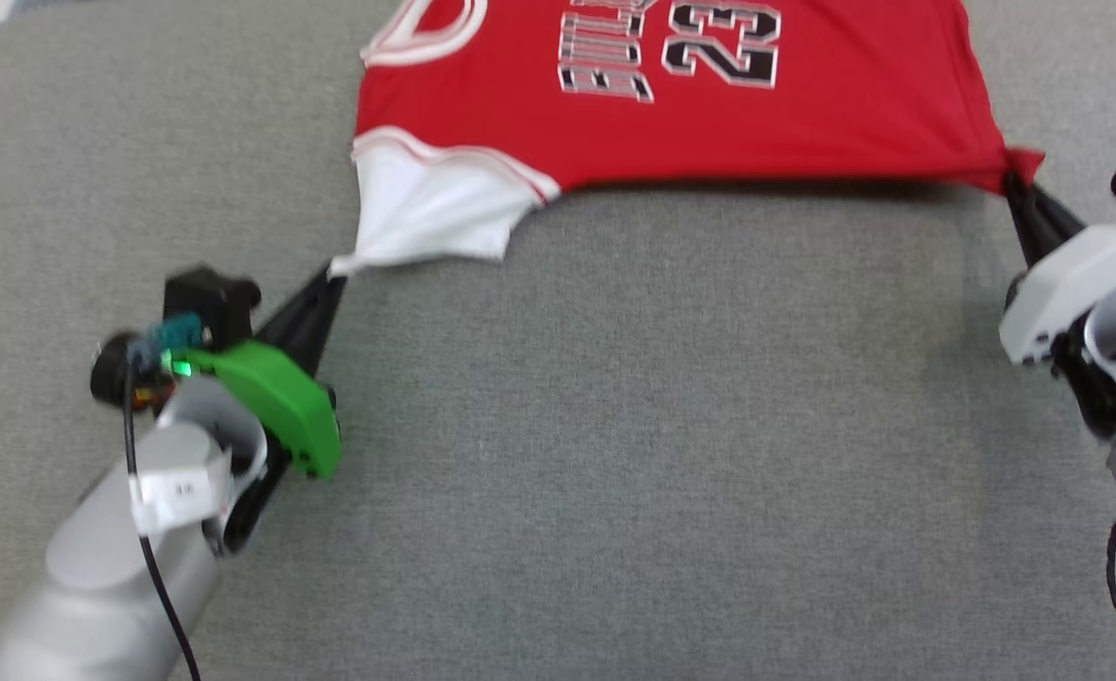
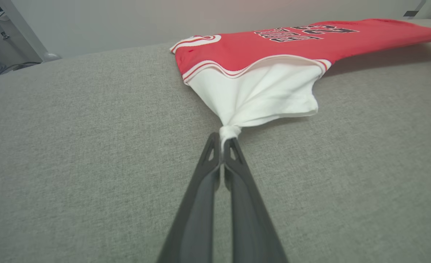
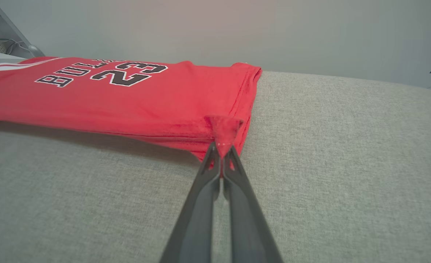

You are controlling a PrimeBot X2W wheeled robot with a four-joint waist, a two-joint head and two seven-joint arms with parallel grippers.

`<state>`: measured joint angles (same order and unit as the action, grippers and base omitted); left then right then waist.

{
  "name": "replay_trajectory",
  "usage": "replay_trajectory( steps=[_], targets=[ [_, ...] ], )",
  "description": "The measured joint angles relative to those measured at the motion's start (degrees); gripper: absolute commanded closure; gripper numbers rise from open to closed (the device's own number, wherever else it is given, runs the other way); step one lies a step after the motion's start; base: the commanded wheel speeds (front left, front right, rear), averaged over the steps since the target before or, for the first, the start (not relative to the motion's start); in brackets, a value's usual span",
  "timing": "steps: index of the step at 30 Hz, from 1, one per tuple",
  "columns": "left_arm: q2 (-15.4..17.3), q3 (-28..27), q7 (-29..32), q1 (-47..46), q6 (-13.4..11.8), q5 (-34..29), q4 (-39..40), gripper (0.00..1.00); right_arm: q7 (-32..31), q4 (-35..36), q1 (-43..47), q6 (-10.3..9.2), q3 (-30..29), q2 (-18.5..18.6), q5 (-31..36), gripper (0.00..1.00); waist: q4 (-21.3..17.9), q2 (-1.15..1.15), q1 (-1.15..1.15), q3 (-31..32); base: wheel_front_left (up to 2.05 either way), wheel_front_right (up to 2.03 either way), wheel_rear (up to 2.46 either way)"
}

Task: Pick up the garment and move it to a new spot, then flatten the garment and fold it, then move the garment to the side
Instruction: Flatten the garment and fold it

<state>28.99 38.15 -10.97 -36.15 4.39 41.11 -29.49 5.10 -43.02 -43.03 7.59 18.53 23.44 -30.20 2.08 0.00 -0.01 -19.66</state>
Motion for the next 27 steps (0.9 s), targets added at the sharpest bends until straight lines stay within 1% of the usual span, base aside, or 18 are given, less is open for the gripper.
replay_trajectory(
  steps=[7, 12, 16, 18, 20, 27],
  targets=[
    [3.4, 0.9, 3.1, 12.2, -3.6, 2.1, 9.4, 1.00, -2.5, 4.0, 9.2, 0.00, 1.7, 2.9, -6.9, 1.00, 1.2, 0.00, 0.00, 6.5, 0.00, 0.00, 0.00],
    [6.2, 1.9, 6.0, 18.9, -6.0, 4.0, 17.1, 1.00, -3.6, 6.4, 14.5, 0.00, 2.0, 4.8, -10.4, 1.00, 2.2, 0.00, 0.00, 10.2, 0.00, 0.00, 0.00],
    [8.0, 3.1, 8.3, 23.7, -7.9, 4.4, 23.0, 1.00, -4.4, 8.5, 18.8, 0.00, 1.7, 6.0, -13.4, 1.00, 2.9, 0.00, 0.00, 13.0, 0.00, 0.00, 0.00],
    [8.8, 4.3, 8.7, 25.6, -8.0, 4.3, 25.5, 1.00, -4.7, 9.2, 21.7, 0.00, 0.8, 6.7, -14.6, 1.00, 3.2, 0.00, 0.00, 14.5, 0.00, 0.00, 0.00],
    [9.1, 4.9, 9.0, 27.7, -8.8, 4.3, 27.0, 1.00, -5.3, 10.8, 25.2, 0.00, 0.3, 7.4, -15.8, 1.00, 3.5, 0.00, 0.00, 16.0, 0.00, 0.00, 0.00],
    [11.3, 6.2, 9.8, 33.7, -10.1, 5.4, 31.0, 1.00, -8.2, 19.4, 37.0, -0.01, -2.1, 9.2, -17.8, 1.00, 4.2, 0.00, 0.00, 20.9, 0.00, 0.00, 0.00]
  ],
)
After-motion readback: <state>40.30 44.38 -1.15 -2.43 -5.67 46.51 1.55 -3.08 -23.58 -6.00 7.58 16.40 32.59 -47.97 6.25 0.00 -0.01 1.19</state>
